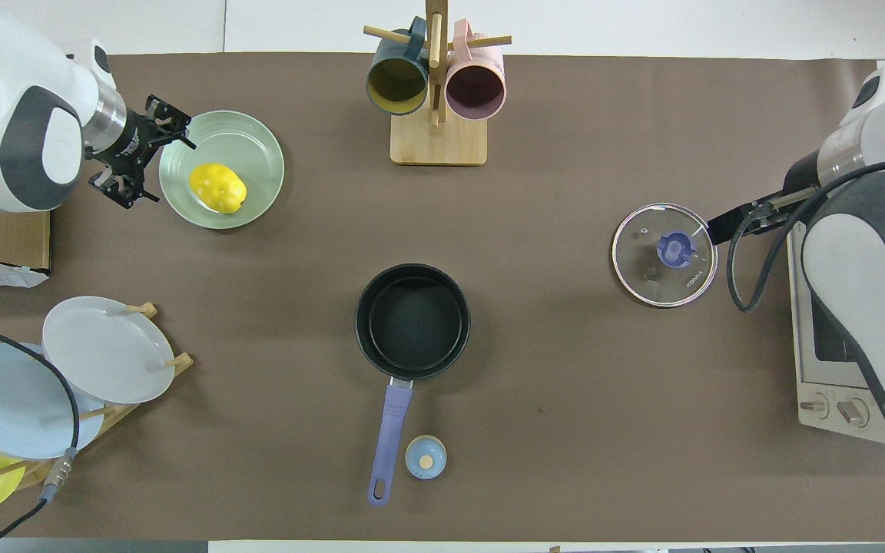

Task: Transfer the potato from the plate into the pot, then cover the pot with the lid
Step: 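Reach the left gripper to the potato while the right gripper reaches the lid, then grasp the yellow potato with the left gripper and lift it off the plate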

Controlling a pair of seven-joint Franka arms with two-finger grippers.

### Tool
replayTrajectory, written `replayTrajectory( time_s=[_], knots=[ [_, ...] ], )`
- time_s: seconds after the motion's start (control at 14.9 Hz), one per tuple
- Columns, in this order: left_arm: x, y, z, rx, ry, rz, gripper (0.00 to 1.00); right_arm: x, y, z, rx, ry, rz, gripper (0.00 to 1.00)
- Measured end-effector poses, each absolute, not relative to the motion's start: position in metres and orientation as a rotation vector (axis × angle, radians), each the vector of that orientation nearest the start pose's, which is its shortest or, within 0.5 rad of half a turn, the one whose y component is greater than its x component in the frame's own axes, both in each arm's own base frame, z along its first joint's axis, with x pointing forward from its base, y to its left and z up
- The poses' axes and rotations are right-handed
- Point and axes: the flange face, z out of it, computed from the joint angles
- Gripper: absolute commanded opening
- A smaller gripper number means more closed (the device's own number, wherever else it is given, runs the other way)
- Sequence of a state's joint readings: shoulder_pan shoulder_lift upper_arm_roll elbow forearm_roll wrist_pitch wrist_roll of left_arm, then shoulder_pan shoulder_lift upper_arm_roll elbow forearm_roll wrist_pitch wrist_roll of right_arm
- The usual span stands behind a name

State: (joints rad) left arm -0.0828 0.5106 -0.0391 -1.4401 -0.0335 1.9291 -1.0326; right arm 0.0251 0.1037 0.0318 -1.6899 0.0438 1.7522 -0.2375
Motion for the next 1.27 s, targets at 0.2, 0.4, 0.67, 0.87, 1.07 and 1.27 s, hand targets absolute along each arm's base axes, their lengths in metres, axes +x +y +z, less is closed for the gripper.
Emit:
replayTrajectory(
  time_s=[0.2,0.4,0.67,0.87,1.07,1.27],
  knots=[
    [0.7,-0.095,0.377,-2.828,-1.444,0.028,1.0,0.596,0.048,0.49,-3.06,-0.464,0.017,1.0],
    [0.702,-0.095,0.359,-2.838,-1.452,-0.005,1.0,0.595,0.05,0.465,-3.058,-0.488,-0.011,1.0],
    [0.7,-0.098,0.34,-2.844,-1.45,-0.017,1.0,0.591,0.056,0.428,-3.035,-0.648,-0.066,1.0],
    [0.695,-0.107,0.325,-2.849,-1.421,-0.025,1.0,0.588,0.056,0.413,-3.02,-0.729,-0.088,1.0],
    [0.694,-0.11,0.324,-2.85,-1.409,-0.033,0.9,0.588,0.055,0.397,-2.997,-0.828,-0.087,1.0],
    [0.694,-0.108,0.324,-2.844,-1.386,-0.05,0.6,0.591,0.052,0.387,-2.992,-0.852,-0.093,1.0]
  ],
)
